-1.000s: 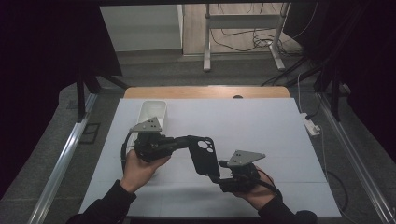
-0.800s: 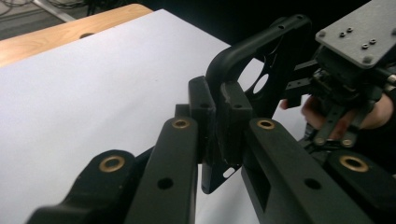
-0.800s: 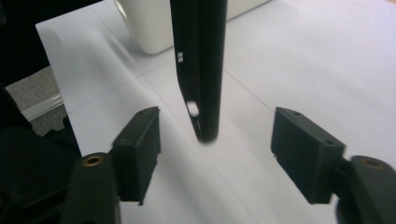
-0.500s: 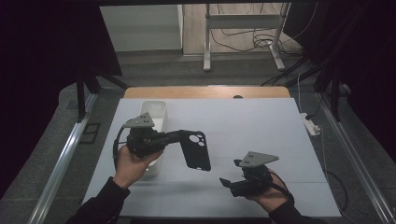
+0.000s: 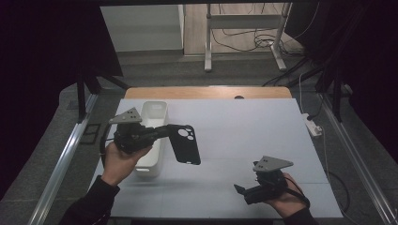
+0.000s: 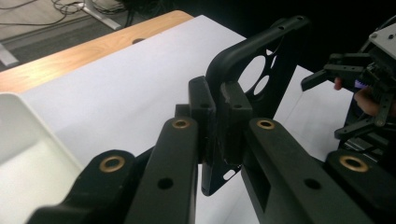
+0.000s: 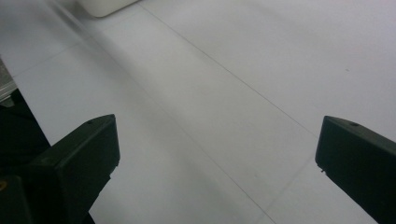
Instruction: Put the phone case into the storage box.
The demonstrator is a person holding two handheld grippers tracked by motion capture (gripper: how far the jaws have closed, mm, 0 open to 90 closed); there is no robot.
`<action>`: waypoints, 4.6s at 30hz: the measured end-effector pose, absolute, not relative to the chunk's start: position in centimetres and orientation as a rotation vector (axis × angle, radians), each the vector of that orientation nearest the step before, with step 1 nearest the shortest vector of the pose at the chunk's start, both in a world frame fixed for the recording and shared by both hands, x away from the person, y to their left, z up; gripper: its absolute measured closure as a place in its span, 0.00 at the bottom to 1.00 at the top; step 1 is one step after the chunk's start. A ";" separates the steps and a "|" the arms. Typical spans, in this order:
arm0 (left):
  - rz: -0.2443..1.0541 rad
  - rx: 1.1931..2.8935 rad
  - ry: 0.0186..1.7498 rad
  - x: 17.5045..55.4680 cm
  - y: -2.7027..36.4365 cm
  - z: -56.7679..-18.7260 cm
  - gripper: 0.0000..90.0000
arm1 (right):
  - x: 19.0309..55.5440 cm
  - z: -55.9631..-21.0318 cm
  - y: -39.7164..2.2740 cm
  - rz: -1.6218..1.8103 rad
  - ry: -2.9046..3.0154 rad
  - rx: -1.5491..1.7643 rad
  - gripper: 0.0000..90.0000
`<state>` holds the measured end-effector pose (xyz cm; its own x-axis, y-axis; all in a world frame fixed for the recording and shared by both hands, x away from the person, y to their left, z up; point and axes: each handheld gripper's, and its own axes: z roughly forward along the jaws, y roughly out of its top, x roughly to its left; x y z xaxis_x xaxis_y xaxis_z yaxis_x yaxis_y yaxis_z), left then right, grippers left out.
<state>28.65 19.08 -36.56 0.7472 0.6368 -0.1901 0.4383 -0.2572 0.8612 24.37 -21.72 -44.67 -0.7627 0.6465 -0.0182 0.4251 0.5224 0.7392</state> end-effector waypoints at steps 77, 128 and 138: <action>0.453 1.870 1.097 30.4 28.9 -38.7 0.94 | 22.9 -45.4 -27.5 1.108 2.293 1.198 0.00; 0.506 1.854 1.170 38.6 28.3 -41.2 0.95 | 23.0 -45.5 -27.5 1.103 2.322 1.201 0.00; 0.539 1.857 1.169 40.3 27.9 -41.6 0.95 | 23.0 -45.5 -27.5 1.107 2.321 1.199 0.00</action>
